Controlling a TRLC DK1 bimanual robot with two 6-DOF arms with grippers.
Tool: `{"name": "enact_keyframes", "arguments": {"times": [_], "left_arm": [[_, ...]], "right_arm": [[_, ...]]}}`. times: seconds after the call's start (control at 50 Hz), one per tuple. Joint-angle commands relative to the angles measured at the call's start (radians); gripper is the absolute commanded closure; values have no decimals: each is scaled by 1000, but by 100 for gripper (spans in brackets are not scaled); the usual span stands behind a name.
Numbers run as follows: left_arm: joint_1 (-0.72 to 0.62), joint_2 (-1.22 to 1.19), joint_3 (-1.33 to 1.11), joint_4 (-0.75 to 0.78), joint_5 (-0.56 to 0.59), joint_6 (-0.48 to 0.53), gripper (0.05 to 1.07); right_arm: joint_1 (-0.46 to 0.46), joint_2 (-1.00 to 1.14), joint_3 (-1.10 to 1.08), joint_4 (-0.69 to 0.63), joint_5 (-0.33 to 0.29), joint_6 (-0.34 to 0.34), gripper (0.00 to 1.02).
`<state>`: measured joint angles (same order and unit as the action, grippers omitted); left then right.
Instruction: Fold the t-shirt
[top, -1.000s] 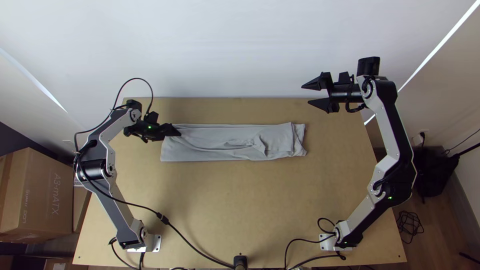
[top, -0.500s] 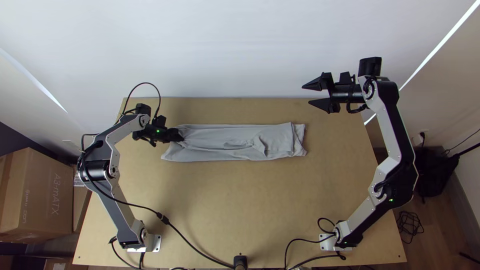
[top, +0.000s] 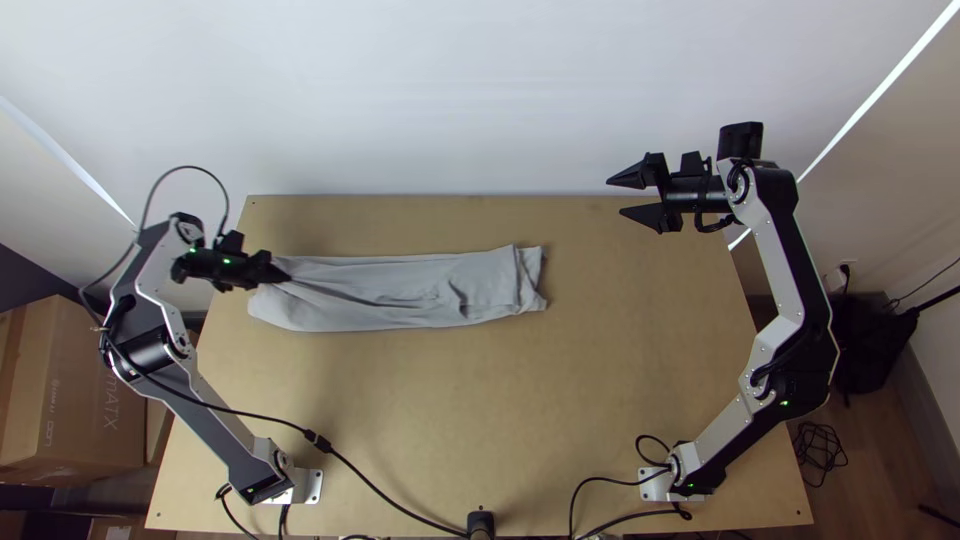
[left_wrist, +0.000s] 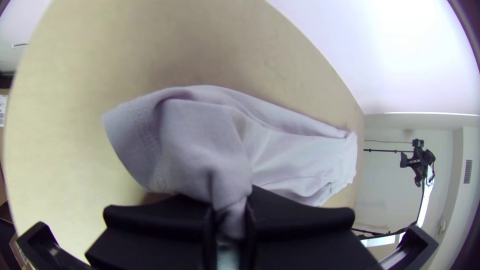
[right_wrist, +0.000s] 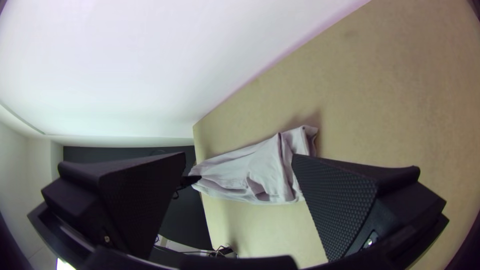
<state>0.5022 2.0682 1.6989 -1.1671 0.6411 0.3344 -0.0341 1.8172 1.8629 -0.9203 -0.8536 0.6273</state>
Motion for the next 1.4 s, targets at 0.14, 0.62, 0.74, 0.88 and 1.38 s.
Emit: {"name": "enact_keyframes", "arguments": {"times": [0.14,0.62,0.74,0.88,1.38], "left_arm": [[-59,-77,136,-149,3,34,105],[-530,-111,318,-169,-64,-204,105],[-622,-56,370,-167,-89,-250,105],[-722,-30,386,-118,-95,-307,105],[-1027,145,547,7,-196,-508,104]], "right_arm": [[0,-32,-24,3,-1,-9,5],[-18,-47,-22,3,1,-9,5],[-26,-59,-30,3,1,-11,5],[-33,-78,-47,3,2,-15,5],[-72,-177,-219,44,16,-37,5]]}}
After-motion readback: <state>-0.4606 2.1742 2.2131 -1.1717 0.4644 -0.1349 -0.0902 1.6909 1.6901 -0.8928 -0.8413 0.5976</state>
